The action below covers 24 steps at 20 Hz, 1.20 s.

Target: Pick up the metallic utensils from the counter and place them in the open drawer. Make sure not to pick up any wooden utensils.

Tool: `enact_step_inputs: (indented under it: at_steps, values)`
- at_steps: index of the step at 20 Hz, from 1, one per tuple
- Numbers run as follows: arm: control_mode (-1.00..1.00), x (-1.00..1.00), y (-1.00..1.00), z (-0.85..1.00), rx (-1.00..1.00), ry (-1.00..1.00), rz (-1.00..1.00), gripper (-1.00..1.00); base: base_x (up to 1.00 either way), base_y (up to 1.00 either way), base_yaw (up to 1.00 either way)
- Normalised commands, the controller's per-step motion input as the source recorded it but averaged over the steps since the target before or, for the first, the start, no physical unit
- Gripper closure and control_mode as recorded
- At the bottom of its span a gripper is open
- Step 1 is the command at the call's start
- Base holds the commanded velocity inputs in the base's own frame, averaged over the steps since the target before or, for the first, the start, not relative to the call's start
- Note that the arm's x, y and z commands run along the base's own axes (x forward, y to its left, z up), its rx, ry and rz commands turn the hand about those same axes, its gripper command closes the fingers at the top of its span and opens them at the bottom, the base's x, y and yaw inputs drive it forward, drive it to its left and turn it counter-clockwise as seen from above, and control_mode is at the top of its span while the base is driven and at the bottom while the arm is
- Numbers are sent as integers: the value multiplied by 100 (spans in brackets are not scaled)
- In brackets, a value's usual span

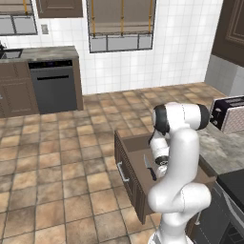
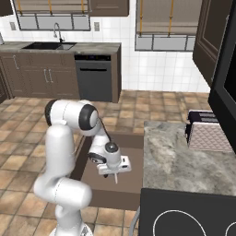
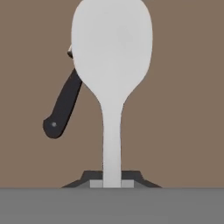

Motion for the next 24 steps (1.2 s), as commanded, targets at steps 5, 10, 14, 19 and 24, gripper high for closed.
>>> enact_step_inputs:
  at_steps: [5,10,14,19,24]
  values:
    - [-100,0,0,0,0,0,0,-100,0,0,0]
    - [-100,0,0,0,0,0,0,-100,0,0,0]
    - [-100,0,0,50,0,0,0,-100,0,0,0]
    - [-100,15,0,100,7,0,0,-100,0,0,0]
    - [-100,59,0,100,7,0,0,-100,0,0,0]
